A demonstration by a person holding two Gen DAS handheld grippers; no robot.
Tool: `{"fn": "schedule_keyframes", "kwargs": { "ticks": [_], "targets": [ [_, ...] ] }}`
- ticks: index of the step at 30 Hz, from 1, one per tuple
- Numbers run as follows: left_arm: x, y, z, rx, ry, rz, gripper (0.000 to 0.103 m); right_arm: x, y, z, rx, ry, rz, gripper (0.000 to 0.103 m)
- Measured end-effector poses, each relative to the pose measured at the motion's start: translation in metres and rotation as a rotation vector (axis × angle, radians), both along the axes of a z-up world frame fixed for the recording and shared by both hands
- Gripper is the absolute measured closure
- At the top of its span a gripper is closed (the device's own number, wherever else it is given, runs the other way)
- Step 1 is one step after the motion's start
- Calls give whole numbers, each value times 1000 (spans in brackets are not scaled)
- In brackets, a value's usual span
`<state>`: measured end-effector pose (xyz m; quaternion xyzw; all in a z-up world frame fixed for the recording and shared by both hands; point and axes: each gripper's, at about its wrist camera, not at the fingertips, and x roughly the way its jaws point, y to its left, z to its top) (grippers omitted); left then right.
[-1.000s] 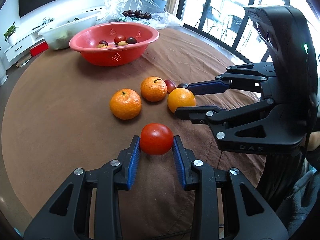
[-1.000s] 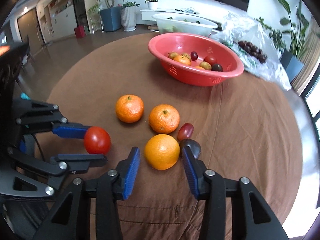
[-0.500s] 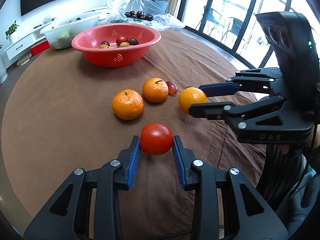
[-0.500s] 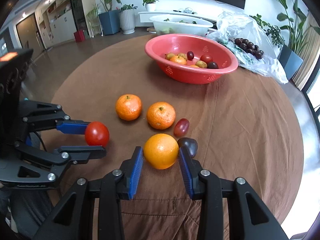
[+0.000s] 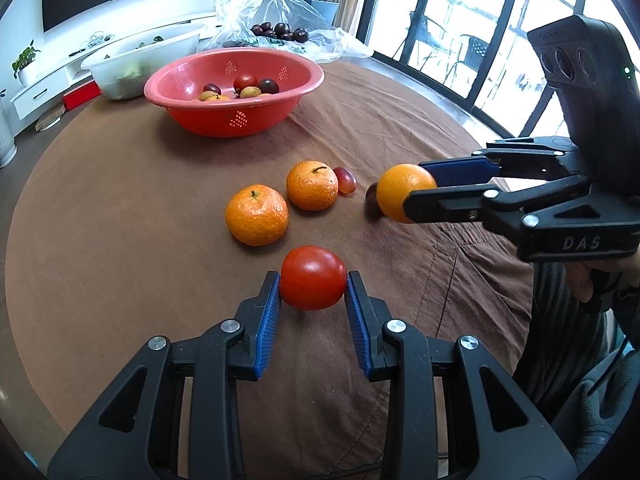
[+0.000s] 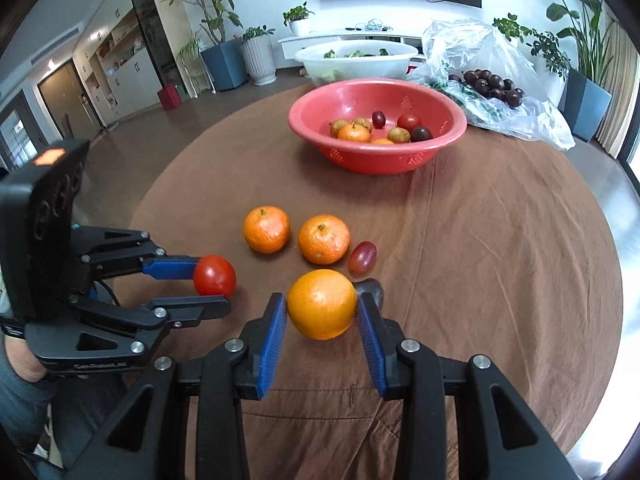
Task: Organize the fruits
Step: 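Grasp an orange with the right tool while the left tool lifts the tomato, then carry the tomato with the left tool while the right tool carries the orange to the red bowl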
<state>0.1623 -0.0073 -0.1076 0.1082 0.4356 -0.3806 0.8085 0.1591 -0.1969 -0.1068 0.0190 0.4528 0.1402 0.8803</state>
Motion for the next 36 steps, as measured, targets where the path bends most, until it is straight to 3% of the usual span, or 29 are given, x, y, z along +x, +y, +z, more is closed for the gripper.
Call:
{"fn": "schedule_keyframes", "kwargs": {
  "ticks": [13,31,36],
  "targets": [
    [9,2,14,-7,-14,15,73,4,-21,4,38,0,-25,64],
    [8,-3,8,0,-5,7,73,6,-28,-30,-107,113,-10,62],
    [9,-1,8,-4,-6,12,73,8,-34,-39,-88,127,-18,62]
  ]
}}
